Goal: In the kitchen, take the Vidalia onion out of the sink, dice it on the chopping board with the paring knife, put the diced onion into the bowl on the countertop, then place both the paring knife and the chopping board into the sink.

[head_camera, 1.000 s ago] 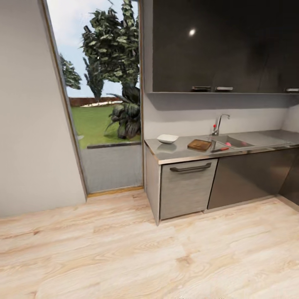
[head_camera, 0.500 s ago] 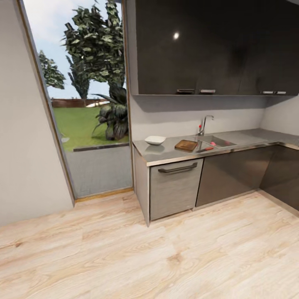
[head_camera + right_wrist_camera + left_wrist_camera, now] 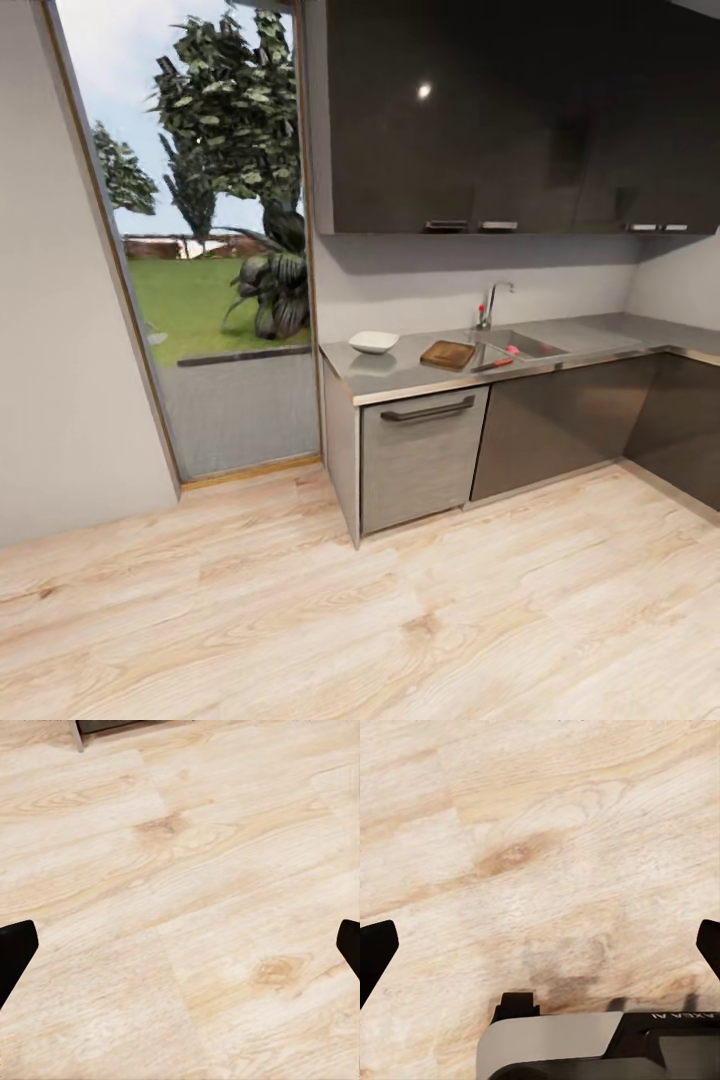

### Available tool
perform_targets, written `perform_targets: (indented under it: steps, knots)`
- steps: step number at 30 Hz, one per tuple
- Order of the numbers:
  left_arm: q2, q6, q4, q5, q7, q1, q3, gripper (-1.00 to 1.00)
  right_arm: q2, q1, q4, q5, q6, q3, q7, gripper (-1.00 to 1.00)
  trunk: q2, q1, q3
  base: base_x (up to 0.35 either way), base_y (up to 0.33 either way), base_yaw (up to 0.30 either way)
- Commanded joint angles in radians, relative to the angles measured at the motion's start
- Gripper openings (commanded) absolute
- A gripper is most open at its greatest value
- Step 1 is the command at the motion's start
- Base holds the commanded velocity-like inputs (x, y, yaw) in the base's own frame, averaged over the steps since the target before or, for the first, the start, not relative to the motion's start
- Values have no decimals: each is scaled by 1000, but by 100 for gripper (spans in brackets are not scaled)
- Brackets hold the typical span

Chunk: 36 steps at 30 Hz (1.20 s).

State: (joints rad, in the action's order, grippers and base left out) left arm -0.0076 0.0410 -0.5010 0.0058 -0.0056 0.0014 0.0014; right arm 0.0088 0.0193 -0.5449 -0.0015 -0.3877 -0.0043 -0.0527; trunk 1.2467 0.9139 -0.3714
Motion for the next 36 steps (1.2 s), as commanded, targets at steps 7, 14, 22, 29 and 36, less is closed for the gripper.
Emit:
perform_targets:
  steps: [7, 14, 22, 29, 36]
  knots:
    - [0, 2, -1, 0, -1, 0, 0, 100, 0, 0, -1, 0, -2, 0, -3, 100, -49, -27, 21, 0, 0, 0]
    - [0, 2, -1, 0, -1, 0, 0, 100, 0, 0, -1, 0, -2, 0, -3, 100, -98, -54, 43, 0, 0, -19]
    - [0, 2, -2, 0, -1, 0, 0, 100, 0, 0, -1, 0, -2, 0, -2, 100, -154, -84, 72, 0, 0, -195]
    - [0, 2, -1, 0, -1, 0, 0, 100, 0, 0, -1, 0, -2, 0, -3, 100, -203, -111, 95, 0, 0, -53]
    - [0, 2, -1, 0, -1, 0, 0, 100, 0, 0, 0, 0, -2, 0, -3, 100, -252, -138, 117, 0, 0, -1]
